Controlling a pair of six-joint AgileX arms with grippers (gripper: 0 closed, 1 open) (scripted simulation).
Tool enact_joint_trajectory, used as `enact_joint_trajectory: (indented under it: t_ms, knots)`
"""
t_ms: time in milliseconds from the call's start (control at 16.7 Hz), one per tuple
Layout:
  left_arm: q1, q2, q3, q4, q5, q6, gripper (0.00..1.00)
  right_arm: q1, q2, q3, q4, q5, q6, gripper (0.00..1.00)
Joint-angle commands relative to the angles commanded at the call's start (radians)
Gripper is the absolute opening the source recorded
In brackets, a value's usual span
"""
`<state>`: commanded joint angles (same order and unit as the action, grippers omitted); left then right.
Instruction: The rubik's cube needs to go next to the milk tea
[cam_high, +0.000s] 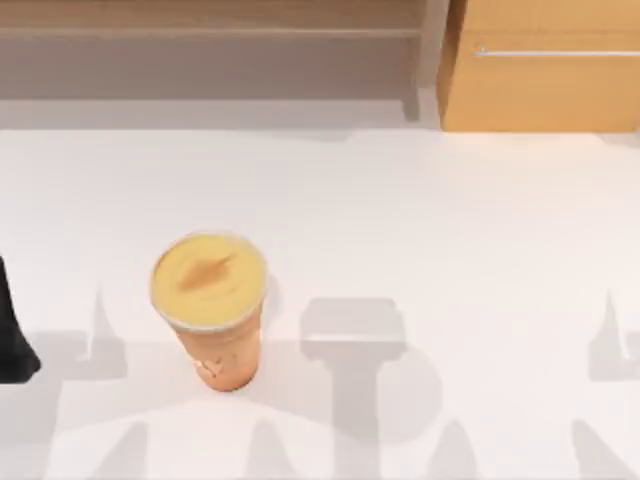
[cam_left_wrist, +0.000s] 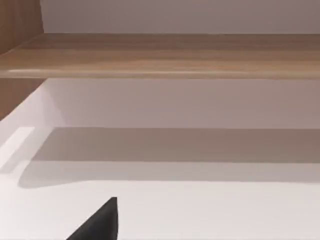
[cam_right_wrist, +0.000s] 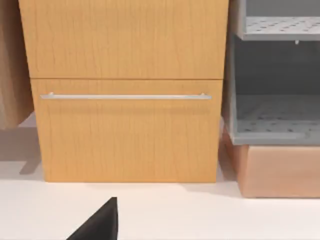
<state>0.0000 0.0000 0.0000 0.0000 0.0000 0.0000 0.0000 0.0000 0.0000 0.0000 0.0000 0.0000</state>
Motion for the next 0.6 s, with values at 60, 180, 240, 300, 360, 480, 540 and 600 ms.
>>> enact_joint_trajectory:
  t_ms: [60, 180, 240, 300, 360, 480, 540, 600]
  knots:
    - [0.0, 0.0, 0.0, 0.0, 0.0, 0.0, 1.0, 0.0, 0.0, 0.0, 0.0, 0.0, 0.0, 1.0]
    - [-0.004, 0.011, 0.011, 0.001, -0.004, 0.0, 1.0, 0.0, 0.0, 0.0, 0.0, 0.0, 0.0, 1.0]
    - [-0.011, 0.033, 0.032, 0.004, -0.011, 0.0, 1.0, 0.0, 0.0, 0.0, 0.0, 0.0, 0.0, 1.0]
    - [-0.022, 0.065, 0.064, 0.007, -0.02, 0.001, 1.0, 0.0, 0.0, 0.0, 0.0, 0.0, 0.0, 1.0]
    - [-0.036, 0.107, 0.105, 0.012, -0.033, 0.001, 1.0, 0.0, 0.0, 0.0, 0.0, 0.0, 0.0, 1.0]
    - [-0.071, 0.224, 0.22, 0.024, -0.065, 0.003, 1.0, 0.0, 0.0, 0.0, 0.0, 0.0, 0.0, 1.0]
    - [-0.092, 0.298, 0.292, 0.031, -0.084, 0.003, 1.0, 0.0, 0.0, 0.0, 0.0, 0.0, 0.0, 1.0]
    - [-0.114, 0.381, 0.371, 0.038, -0.104, 0.004, 1.0, 0.0, 0.0, 0.0, 0.0, 0.0, 0.0, 1.0]
